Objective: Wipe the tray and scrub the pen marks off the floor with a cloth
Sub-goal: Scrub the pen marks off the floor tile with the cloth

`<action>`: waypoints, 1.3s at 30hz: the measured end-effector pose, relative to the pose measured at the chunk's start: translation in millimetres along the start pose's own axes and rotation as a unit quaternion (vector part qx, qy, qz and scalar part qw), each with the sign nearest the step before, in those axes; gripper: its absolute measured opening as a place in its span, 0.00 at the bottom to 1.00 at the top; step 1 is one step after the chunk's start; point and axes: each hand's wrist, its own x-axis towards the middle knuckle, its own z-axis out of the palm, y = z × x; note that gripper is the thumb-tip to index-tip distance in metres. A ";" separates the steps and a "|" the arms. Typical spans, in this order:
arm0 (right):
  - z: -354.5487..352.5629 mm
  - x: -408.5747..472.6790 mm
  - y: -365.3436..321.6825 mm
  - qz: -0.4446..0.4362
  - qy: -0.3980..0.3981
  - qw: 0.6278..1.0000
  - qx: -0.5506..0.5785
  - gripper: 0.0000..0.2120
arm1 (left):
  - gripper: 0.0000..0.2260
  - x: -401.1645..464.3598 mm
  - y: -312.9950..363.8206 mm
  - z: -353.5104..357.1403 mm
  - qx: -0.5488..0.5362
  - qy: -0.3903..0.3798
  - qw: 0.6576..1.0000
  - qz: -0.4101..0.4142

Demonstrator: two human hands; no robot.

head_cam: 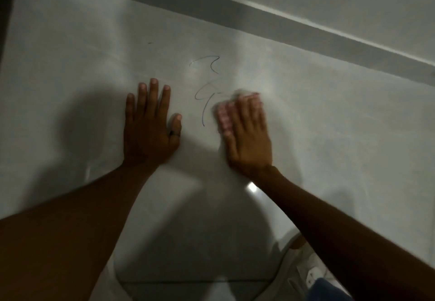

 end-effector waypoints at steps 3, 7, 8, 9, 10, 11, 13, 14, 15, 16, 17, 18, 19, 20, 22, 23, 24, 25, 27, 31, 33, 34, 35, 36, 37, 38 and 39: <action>-1.7 5.9 5.5 -0.184 -0.043 0.982 -0.011 0.30 | 0.32 0.7 -1.0 -2.4 0.001 -0.002 1.000 0.003; -16.8 71.9 3.7 0.028 0.011 0.999 0.031 0.29 | 0.32 0.7 0.1 -4.2 -0.003 -0.004 1.000 0.000; -19.5 87.6 -4.9 0.059 0.009 0.997 0.041 0.29 | 0.32 1.3 0.3 -4.4 -0.004 -0.008 1.000 0.000; -21.6 103.2 -13.8 0.068 0.009 0.997 0.047 0.29 | 0.32 1.7 0.4 -5.0 -0.004 -0.012 1.000 0.001; -23.2 117.5 -22.2 0.065 0.006 0.996 0.053 0.29 | 0.32 1.9 0.4 -5.6 -0.002 -0.015 1.000 0.002; -24.8 130.6 -30.4 0.058 0.002 0.997 0.057 0.30 | 0.33 1.8 0.4 -5.8 0.003 -0.018 1.000 0.003; -25.1 146.8 -46.8 0.036 -0.011 0.998 0.050 0.30 | 0.33 1.4 -0.1 -4.8 0.012 -0.022 1.000 0.004; -24.3 148.2 -54.2 0.015 -0.018 0.999 0.037 0.30 | 0.33 1.5 -0.7 -3.7 0.014 -0.023 1.000 0.005; -23.6 144.0 -60.1 -0.018 -0.025 0.999 0.019 0.30 | 0.33 1.7 -1.2 -2.9 0.016 -0.023 1.000 0.007; -23.1 135.1 -63.4 -0.059 -0.029 0.998 0.002 0.29 | 0.33 1.4 -1.3 -2.8 0.018 -0.023 1.000 0.009; -22.3 122.5 -63.3 -0.098 -0.029 0.995 -0.006 0.29 | 0.32 1.5 -1.1 -3.1 0.018 -0.019 1.000 0.011; -21.8 106.1 -61.1 -0.126 -0.030 0.992 -0.004 0.29 | 0.32 1.4 -1.0 -3.9 0.016 -0.013 1.000 0.010; -21.5 85.3 -57.7 -0.144 -0.036 0.989 0.001 0.29 | 0.32 1.2 -0.8 -4.9 0.013 -0.008 1.000 0.009; -20.1 61.4 -52.7 -0.155 -0.046 0.987 0.003 0.28 | 0.31 1.0 -0.6 -5.7 0.009 -0.003 1.000 0.008; -13.7 12.9 -36.5 -0.174 -0.066 0.983 -0.001 0.28 | 0.31 0.4 0.3 -7.1 0.004 0.001 1.000 0.005; -11.1 -6.3 -25.0 -0.192 -0.077 0.978 -0.001 0.28 | 0.31 0.6 0.2 -7.7 0.003 -0.001 1.000 0.002; -9.2 -19.0 -11.5 -0.222 -0.088 0.971 -0.002 0.28 | 0.32 0.9 -0.1 -7.8 0.003 -0.003 1.000 0.002; -9.2 -23.9 2.4 -0.264 -0.098 0.959 -0.005 0.28 | 0.32 1.4 -0.6 -7.6 0.002 -0.006 1.000 0.004; -9.6 -13.3 28.3 -0.353 -0.111 0.929 -0.016 0.28 | 0.32 1.1 -1.5 -7.0 0.001 -0.015 1.000 0.008; -17.2 43.3 52.0 -0.356 -0.082 0.931 -0.023 0.26 | 0.32 0.6 -2.1 -7.3 -0.005 -0.019 1.000 0.002; -24.0 68.5 48.3 -0.257 -0.043 0.965 -0.024 0.26 | 0.32 1.1 -1.1 -7.9 -0.007 -0.021 1.000 0.001; -26.3 81.4 39.2 -0.175 -0.025 0.984 -0.018 0.27 | 0.32 1.4 -0.7 -8.0 -0.007 -0.022 1.000 0.000; -29.0 93.2 23.0 -0.070 -0.009 0.998 -0.001 0.28 | 0.32 1.8 -0.5 -7.6 -0.006 -0.022 1.000 0.001; -30.5 104.1 2.3 0.034 0.003 0.999 0.022 0.28 | 0.32 2.0 -0.5 -7.1 -0.005 -0.019 1.000 0.003; -30.2 113.5 -19.8 0.108 0.012 0.993 0.046 0.29 | 0.32 2.0 -0.4 -6.8 -0.003 -0.016 1.000 0.004; -29.5 120.5 -40.9 0.140 0.015 0.988 0.065 0.29 | 0.32 1.8 -0.8 -6.9 -0.001 -0.012 1.000 0.003; -28.4 123.7 -56.2 0.123 0.007 0.990 0.074 0.30 | 0.32 1.3 -1.0 -7.4 0.001 -0.008 1.000 0.001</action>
